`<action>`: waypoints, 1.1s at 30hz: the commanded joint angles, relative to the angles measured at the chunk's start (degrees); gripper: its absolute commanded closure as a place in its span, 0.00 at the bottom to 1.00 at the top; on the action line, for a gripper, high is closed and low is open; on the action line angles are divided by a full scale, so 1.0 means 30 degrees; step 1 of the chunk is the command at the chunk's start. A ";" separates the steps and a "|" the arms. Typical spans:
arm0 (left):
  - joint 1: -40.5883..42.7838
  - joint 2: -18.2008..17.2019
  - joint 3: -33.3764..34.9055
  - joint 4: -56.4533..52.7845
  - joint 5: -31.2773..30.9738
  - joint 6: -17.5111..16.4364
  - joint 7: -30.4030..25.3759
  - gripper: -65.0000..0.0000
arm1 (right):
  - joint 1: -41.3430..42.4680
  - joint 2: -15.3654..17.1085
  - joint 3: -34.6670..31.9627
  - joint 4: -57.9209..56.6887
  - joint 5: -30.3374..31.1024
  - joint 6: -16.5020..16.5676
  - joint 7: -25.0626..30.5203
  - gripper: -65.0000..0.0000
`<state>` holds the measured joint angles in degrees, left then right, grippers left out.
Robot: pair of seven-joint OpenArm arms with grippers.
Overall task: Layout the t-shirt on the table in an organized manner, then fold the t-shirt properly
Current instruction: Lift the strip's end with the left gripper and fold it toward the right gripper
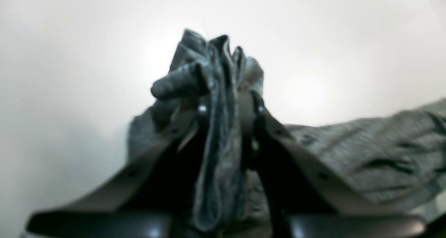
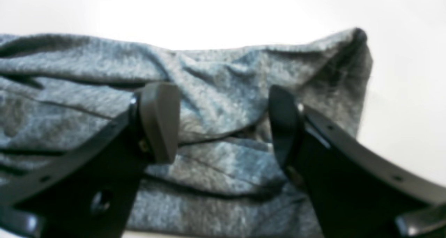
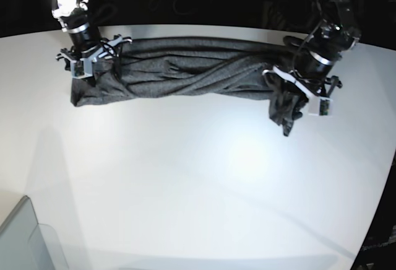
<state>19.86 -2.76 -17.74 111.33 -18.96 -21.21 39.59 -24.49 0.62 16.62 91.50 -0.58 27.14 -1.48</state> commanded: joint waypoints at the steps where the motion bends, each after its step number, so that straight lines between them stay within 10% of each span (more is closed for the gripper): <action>1: 0.0048 -0.0001 0.0476 0.0356 -0.0258 -0.0065 -0.0465 1.00 | 0.0002 0.0159 0.0276 0.0370 0.0296 0.0024 0.0565 0.37; 14: 0.0048 0.0028 0.7128 0.0356 0.3375 -0.0065 -0.0495 1.00 | 0.0032 0.0188 0.0745 0.0370 0.0296 0.0024 0.0653 0.37; 33: 0.0018 -0.0060 1.0000 -0.0318 0.5339 -0.0036 -0.0495 1.00 | 0.0032 0.0188 0.0774 0.0370 0.0296 0.0024 0.0624 0.37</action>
<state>20.27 -3.14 12.21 109.38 -2.37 -21.21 39.64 -24.47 0.93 18.70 91.50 -0.58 27.11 -1.28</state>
